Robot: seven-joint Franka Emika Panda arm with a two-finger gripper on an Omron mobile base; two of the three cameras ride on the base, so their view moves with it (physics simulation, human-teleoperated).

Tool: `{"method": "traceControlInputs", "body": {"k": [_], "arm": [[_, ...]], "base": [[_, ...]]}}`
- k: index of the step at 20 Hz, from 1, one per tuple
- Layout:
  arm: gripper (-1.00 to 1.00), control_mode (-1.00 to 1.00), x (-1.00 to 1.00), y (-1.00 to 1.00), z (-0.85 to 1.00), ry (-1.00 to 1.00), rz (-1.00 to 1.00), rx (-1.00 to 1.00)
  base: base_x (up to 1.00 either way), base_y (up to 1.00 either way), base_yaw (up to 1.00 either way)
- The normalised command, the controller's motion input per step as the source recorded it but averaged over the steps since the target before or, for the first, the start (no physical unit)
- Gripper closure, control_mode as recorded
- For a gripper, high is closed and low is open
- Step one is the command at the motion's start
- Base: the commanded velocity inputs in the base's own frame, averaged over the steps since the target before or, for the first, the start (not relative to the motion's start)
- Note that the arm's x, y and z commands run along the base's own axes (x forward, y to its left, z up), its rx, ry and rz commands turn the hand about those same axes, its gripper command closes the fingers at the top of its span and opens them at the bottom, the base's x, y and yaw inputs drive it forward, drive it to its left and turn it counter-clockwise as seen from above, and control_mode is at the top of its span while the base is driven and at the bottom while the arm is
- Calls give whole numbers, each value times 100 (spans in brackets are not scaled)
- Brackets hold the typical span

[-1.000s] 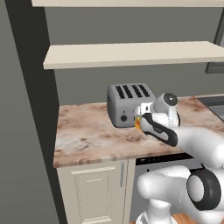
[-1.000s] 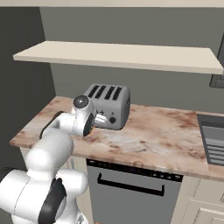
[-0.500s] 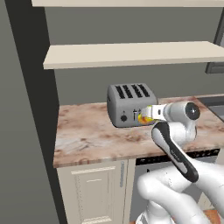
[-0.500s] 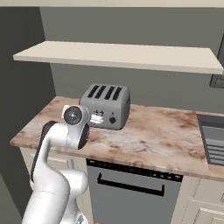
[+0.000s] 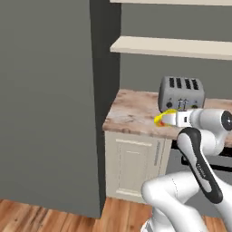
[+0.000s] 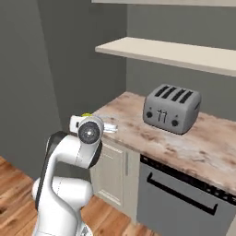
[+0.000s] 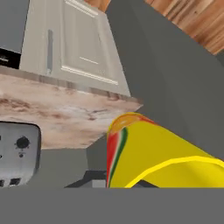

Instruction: Place the pitcher and cup on the dining counter for serving.

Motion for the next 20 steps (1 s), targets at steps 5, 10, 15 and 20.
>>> {"method": "traceControlInputs", "body": {"k": [5,10,15,20], "arm": [[100,100,0,0,0,0,0,0],[100,100,0,0,0,0,0,0],[100,100,0,0,0,0,0,0],[100,100,0,0,0,0,0,0]], "base": [[-61,38,89],[-43,58,88],[-11,70,86],[2,47,82]]}}
